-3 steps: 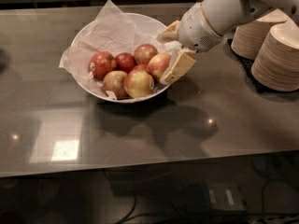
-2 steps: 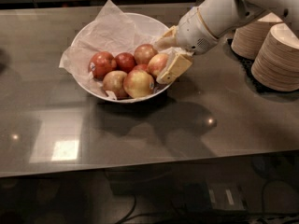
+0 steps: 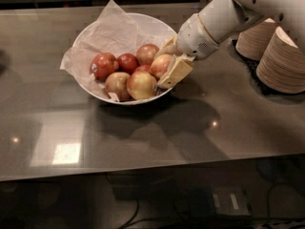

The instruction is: Pick apple from white bowl

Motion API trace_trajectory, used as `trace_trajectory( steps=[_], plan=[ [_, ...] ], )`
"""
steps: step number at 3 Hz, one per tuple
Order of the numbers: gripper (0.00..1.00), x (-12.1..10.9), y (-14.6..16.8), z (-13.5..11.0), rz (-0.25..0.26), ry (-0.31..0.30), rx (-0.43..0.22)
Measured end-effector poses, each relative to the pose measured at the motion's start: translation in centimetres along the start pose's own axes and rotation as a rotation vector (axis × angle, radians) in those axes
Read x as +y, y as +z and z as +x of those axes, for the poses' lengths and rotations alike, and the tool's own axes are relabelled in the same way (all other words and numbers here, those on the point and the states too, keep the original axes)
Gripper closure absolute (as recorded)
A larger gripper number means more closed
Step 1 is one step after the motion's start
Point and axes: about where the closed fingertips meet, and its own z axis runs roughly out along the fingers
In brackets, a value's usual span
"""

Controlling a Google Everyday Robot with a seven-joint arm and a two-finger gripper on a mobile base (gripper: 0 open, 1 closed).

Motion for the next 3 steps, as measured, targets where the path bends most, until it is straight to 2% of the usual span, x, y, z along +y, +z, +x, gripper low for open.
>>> trace_trajectory(
  steps=[2,3],
  plan=[
    [0.99,0.0,0.0,0.0,0.000,-0.001,-0.001],
    [1.00,-0.4,-1.5,-1.7,0.021,-0.032,-0.026]
  ],
)
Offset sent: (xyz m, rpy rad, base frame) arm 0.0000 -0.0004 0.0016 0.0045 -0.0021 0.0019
